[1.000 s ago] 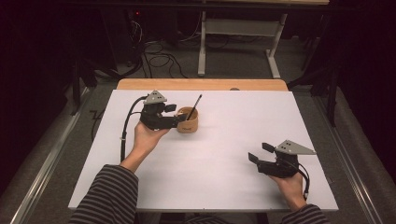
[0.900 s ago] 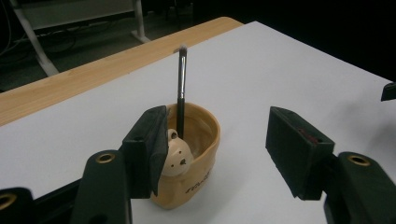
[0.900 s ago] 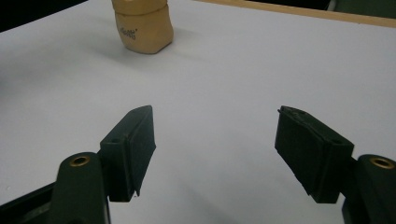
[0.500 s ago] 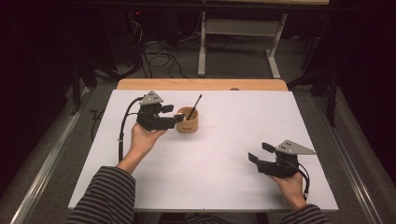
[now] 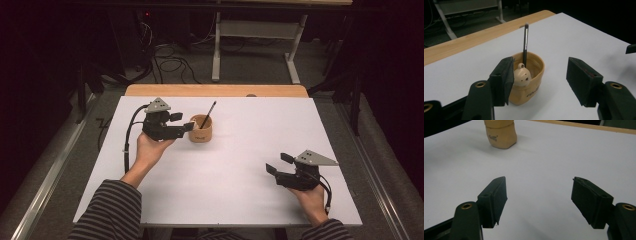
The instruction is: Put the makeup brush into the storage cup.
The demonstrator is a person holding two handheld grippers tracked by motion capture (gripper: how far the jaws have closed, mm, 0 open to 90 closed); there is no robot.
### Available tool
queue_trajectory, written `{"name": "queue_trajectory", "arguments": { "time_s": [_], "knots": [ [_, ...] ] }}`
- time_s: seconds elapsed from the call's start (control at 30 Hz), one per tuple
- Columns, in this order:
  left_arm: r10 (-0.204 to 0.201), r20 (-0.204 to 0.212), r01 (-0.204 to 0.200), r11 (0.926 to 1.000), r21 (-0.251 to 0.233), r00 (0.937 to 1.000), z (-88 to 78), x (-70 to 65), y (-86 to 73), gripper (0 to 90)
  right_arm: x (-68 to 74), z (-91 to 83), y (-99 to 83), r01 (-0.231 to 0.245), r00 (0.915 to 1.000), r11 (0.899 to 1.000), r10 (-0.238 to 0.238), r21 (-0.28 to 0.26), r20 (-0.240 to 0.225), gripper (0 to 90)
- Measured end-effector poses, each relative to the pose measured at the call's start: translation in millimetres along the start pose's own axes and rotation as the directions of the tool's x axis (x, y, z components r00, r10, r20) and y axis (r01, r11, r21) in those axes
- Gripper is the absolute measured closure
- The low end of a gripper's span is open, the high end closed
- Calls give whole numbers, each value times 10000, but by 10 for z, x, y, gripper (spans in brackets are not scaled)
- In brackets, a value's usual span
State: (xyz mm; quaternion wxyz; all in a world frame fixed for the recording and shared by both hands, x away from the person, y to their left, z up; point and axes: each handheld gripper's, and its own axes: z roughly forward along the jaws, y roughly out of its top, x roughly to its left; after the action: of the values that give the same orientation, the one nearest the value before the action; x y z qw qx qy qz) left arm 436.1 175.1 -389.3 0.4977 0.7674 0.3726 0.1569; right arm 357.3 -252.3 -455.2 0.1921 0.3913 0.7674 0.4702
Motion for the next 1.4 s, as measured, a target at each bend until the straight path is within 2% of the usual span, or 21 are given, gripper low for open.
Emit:
{"name": "queue_trajectory", "arguments": {
  "time_s": [0.5, 1.4],
  "knots": [
    [43, -66, -43, 10000, -17, 10000, -98, 8, -30, 395, 0, -3, 0, 6, 10000, 10000, -6, -4, 4, 297],
    [-245, -242, 241, 9996, -170, 9994, -290, 45, -157, 397, 1, -3, 0, 6, 10000, 10000, -6, 20, 5, 297]
  ]
}}
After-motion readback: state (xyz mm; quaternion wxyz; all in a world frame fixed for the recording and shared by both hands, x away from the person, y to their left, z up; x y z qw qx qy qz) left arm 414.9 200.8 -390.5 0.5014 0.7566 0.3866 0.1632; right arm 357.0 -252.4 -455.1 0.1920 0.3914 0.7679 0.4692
